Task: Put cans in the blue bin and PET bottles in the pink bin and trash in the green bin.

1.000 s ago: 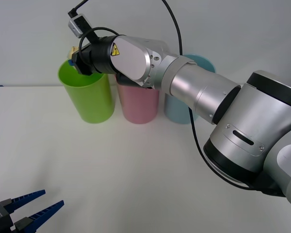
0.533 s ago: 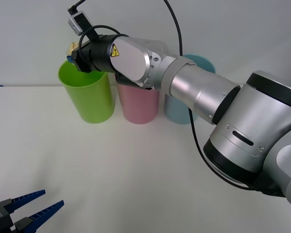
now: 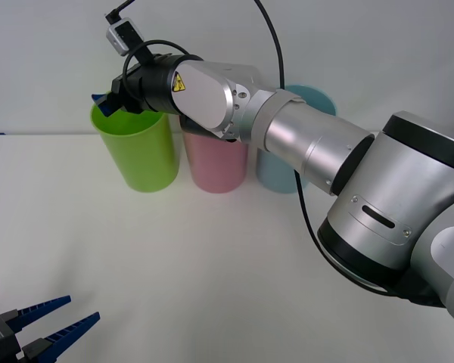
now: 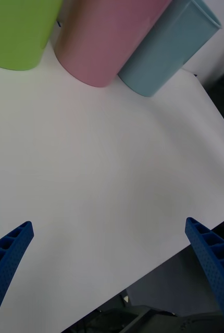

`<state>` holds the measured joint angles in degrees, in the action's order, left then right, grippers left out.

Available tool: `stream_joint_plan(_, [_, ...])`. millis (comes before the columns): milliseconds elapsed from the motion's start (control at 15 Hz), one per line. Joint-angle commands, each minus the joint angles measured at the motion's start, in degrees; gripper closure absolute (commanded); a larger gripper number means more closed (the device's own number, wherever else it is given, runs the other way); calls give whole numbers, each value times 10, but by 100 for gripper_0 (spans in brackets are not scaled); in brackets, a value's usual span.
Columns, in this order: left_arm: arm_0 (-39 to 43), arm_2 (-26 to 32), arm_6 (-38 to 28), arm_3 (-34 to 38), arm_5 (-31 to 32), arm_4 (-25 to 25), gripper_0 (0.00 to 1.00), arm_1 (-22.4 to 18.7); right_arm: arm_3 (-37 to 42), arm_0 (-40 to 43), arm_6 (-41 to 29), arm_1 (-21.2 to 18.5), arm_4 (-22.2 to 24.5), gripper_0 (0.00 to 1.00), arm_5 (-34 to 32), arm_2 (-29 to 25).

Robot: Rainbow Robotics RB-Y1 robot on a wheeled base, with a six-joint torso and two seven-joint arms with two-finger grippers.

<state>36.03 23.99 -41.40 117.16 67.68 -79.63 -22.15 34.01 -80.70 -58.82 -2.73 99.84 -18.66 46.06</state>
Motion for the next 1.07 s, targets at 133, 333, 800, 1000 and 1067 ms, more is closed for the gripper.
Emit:
stream_joint_plan(133, [0, 0, 0, 0, 0, 0, 0, 0, -1, 0, -2, 0, 0, 0, -1, 1])
stream_joint_plan(333, [0, 0, 0, 0, 0, 0, 0, 0, 18, 0, 5, -6, -27, 0, 3, -7])
stream_joint_plan(800, [0, 0, 0, 0, 0, 0, 0, 0, 300, 75, 9, -194, -130, 0, -1, -11])
stream_joint_plan(1000, [0, 0, 0, 0, 0, 0, 0, 0, 468, 161, 11, -302, -154, 0, -6, -35])
stream_joint_plan(1067, [0, 0, 0, 0, 0, 0, 0, 0, 514, 197, 13, -326, -154, 0, -26, -63])
